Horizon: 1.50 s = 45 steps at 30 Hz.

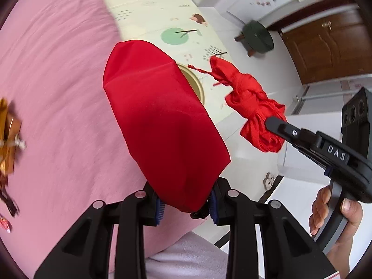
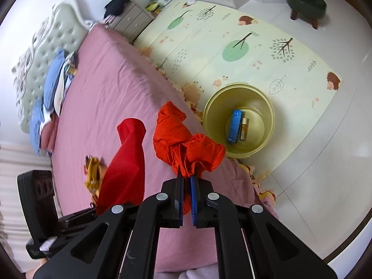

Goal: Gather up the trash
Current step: 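Carry the red cap and red cloth toward the yellow bin, then open both tools to drop the red cap and cloth into the bin, then move both tools back toward the snack wrapper and brown shoelace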

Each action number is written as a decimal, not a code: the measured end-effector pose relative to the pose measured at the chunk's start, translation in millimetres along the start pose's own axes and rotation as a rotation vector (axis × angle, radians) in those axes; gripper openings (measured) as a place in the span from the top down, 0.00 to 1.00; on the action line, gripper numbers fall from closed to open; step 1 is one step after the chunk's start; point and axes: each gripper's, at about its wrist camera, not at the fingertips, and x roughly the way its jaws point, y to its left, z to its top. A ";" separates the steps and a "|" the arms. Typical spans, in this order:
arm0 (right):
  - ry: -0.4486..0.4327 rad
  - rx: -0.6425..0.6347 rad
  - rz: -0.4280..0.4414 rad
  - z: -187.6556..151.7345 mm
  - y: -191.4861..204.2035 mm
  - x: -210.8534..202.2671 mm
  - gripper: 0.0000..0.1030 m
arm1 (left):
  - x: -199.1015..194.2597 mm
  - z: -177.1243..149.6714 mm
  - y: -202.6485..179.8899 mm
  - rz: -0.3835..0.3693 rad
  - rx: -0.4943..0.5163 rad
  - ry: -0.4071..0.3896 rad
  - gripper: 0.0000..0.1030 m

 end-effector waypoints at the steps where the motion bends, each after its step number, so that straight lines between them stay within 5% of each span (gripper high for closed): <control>1: -0.005 0.009 0.001 4.4 -4.7 -0.2 0.95 | 3.9 5.0 -7.9 0.000 0.019 0.007 0.71; 12: -0.028 0.041 0.010 58.9 -34.9 -2.6 0.94 | 40.2 52.9 -53.4 0.016 0.123 0.041 0.69; 13: -0.023 0.044 0.023 63.9 -36.3 -2.4 0.90 | 43.1 56.8 -55.0 0.018 0.132 0.044 0.63; 14: -0.023 0.056 0.033 67.9 -38.1 -2.9 0.80 | 45.2 59.8 -57.6 0.029 0.146 0.048 0.42; 16: -0.024 0.095 0.060 76.7 -43.4 -3.1 0.52 | 48.4 69.3 -54.5 0.074 0.138 0.032 0.19; 32: -0.023 0.032 0.017 74.6 -16.4 -2.1 0.54 | 30.3 64.4 -15.9 0.091 0.031 0.009 0.19; 45: -0.018 -0.092 0.000 34.2 47.9 -1.2 0.55 | -19.8 11.7 35.3 0.084 -0.075 -0.101 0.19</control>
